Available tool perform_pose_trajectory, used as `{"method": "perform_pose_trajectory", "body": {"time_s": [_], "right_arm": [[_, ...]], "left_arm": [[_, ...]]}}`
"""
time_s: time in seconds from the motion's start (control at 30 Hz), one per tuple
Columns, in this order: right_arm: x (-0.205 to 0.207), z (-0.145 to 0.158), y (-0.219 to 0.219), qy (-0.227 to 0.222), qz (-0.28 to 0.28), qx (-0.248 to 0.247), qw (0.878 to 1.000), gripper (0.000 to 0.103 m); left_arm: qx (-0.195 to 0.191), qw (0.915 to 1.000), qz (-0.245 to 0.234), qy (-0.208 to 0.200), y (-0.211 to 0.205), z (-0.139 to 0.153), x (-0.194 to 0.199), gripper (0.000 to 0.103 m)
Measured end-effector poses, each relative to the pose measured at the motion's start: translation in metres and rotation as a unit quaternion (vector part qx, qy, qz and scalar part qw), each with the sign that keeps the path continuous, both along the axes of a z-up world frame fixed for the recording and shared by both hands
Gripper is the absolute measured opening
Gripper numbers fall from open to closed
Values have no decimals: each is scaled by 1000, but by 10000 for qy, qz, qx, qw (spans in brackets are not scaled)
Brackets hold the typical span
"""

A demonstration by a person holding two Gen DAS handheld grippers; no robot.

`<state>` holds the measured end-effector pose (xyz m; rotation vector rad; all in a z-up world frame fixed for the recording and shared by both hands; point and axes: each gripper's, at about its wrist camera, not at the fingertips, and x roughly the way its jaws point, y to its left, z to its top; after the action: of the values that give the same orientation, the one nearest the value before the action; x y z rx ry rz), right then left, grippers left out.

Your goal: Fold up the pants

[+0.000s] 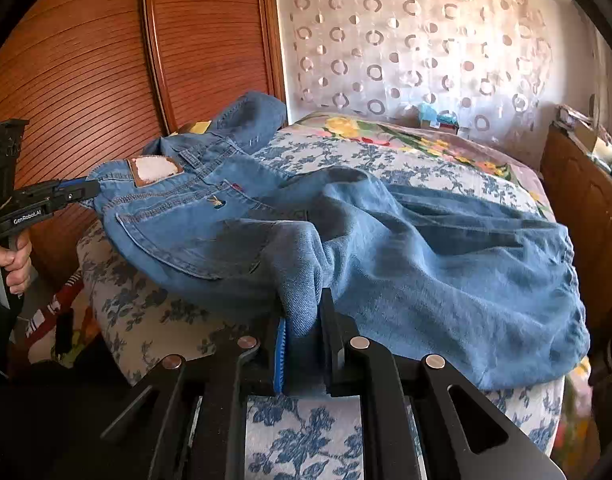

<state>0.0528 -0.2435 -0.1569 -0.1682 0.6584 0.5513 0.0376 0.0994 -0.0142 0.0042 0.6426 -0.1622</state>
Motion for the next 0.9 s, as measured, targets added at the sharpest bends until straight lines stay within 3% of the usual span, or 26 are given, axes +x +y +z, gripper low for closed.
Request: {"method": "perform_pose_trajectory", "body": {"time_s": [0.1,0.17,0.3,0.37,0.7,0.9], "right_arm": [[-2,5,-1,17,-26,54,10000,19],[-7,11,2,-15,-29,98,9999,21],[-14,18,0,-124,-94,136,9998,22],[-17,20,-5,-180,-137,182,9996,23],[-26,25,-24,-352,-500,170,9980,41],[-15,22,-31,-319,-708,72,9970,43]], "left_arm": [[32,10000,-31,-33,-2,5,-7,30],[69,9999,-64,-100,-2,11,-13,43],[97,9998,-133,-148,-6,18,-14,58],[44,9997,-185,-128,-11,17,-11,72],[106,9989,-442,-126,-41,12,9,74],[160,9980,-598,-115,-58,10,29,74]]}}
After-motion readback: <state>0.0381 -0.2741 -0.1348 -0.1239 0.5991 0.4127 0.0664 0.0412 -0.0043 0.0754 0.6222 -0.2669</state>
